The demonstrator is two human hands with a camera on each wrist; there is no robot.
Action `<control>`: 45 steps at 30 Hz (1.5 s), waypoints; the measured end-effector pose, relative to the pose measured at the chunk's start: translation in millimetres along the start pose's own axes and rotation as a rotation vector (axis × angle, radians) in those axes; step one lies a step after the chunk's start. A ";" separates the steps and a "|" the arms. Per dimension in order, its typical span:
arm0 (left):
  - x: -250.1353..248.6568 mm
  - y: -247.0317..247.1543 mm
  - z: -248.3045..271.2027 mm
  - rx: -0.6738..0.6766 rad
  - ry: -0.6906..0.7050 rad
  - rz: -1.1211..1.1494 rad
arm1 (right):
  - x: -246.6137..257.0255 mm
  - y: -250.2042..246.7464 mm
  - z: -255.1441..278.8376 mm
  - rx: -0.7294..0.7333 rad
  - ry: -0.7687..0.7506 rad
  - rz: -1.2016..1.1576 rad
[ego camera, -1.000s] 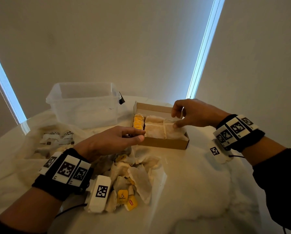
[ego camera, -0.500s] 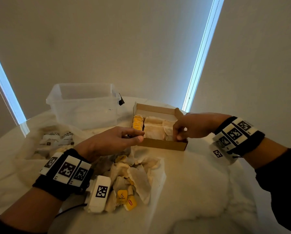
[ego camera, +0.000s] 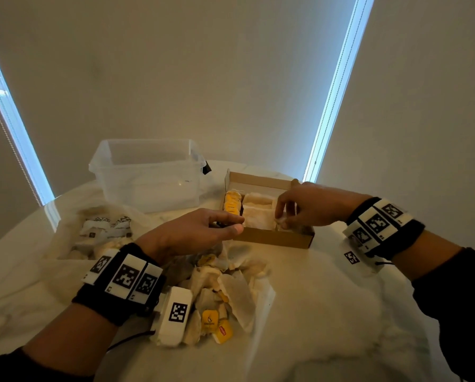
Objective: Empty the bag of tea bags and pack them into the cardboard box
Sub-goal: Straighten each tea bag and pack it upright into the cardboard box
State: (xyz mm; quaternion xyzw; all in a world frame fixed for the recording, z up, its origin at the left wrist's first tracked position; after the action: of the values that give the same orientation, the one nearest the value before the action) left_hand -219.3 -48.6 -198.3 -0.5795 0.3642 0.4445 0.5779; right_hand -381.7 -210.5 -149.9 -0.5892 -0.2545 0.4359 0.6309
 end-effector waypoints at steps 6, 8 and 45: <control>-8.5 0.3 1.9 -0.048 0.012 0.024 | 39.3 -28.7 1.2 -0.148 -0.065 -0.106; -14.9 -4.3 1.8 -0.105 0.034 0.066 | 69.1 -32.0 7.0 -0.033 -0.151 -0.097; -25.2 -53.0 19.1 -0.557 0.359 0.395 | 67.0 -10.9 -4.0 -0.547 -0.032 -1.284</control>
State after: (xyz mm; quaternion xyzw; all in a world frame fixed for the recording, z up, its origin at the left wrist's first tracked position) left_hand -180.1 -28.4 -155.2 -0.7015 0.4296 0.5207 0.2283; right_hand -342.8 -154.8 -153.0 -0.4534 -0.6624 -0.0942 0.5889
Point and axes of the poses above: each hand's wrist, its own z-axis away from the middle knuckle, its own y-axis out of the palm, x = y × z, the point moved 7 cm from there along -z, towards the middle knuckle, and after that the axes turned 15 degrees about z, right-handed, at the moved point
